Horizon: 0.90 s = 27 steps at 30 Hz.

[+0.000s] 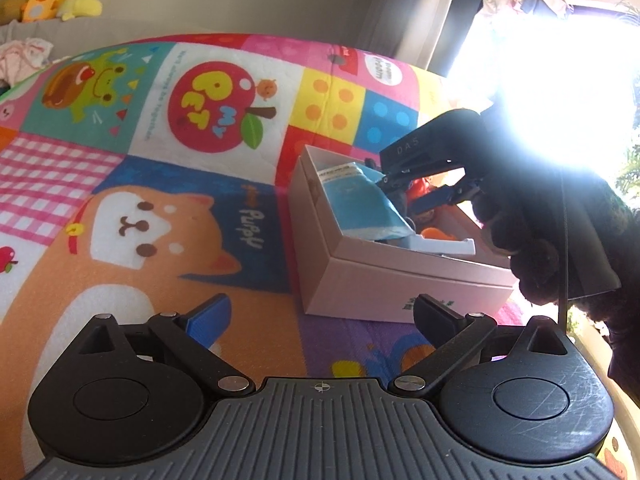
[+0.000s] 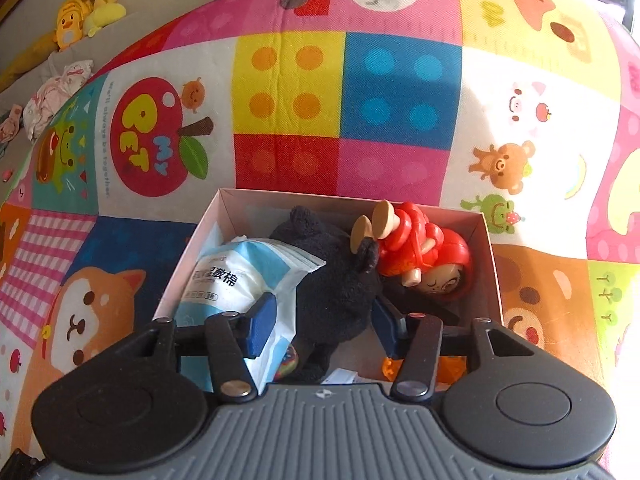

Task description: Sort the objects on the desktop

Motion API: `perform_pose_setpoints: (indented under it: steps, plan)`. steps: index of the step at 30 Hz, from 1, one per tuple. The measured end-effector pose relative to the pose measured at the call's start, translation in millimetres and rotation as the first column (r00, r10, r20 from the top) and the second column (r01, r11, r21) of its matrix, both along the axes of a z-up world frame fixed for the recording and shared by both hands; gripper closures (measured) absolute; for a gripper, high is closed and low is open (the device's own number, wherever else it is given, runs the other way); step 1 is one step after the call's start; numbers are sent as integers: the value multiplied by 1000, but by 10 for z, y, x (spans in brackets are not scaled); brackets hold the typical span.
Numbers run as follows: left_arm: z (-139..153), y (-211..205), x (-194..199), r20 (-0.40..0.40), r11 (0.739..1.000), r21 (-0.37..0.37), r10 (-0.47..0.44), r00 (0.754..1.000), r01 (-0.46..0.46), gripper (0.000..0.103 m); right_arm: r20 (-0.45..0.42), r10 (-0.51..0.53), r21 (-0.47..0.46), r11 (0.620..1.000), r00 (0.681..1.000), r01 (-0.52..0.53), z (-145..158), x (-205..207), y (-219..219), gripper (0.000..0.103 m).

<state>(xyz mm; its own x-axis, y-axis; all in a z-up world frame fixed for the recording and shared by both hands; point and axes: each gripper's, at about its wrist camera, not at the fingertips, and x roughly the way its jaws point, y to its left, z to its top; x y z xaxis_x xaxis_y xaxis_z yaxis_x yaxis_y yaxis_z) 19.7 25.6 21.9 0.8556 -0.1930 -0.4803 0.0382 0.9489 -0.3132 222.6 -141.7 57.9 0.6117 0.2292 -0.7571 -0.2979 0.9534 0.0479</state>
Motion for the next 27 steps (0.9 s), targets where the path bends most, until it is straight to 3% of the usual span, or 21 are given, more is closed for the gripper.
perform_pose_setpoints:
  steps: [4, 6, 11, 15, 18, 22, 24, 27]
  plan:
    - [-21, -20, 12, -5, 1000, 16, 4, 1000, -4, 1, 92, -51, 131, 991, 994, 38, 247, -340, -507, 49]
    - [-33, -36, 25, -13, 1000, 20, -3, 1000, 3, 1, 145, -65, 145, 989, 987, 44, 324, -621, -728, 39]
    - [-12, -127, 5, -24, 998, 65, -20, 999, 22, 0, 214, -68, 129, 991, 975, 41, 196, -1374, -1060, 0]
    - [-22, -237, -91, -74, 988, 154, 28, 997, -16, 0, 178, -17, 87, 996, 984, 2, -147, -1837, -1065, 0]
    - [-78, -329, -200, -67, 974, 225, 32, 997, -16, 0, 144, 10, 47, 999, 990, -17, -403, -2027, -953, 0]
    - [-131, -429, -207, -104, 966, 260, 33, 994, -4, 0, 89, 19, -14, 1000, 996, -18, -644, -2024, -782, 0]
    - [-187, -481, -135, -154, 952, 307, 69, 986, -18, 0, 92, 4, -24, 1000, 996, -2, -679, -1993, -764, 0]
    - [-201, -492, -93, -150, 948, 317, 73, 986, -22, 0, 98, -12, -18, 1000, 995, 14, -691, -1907, -781, 0]
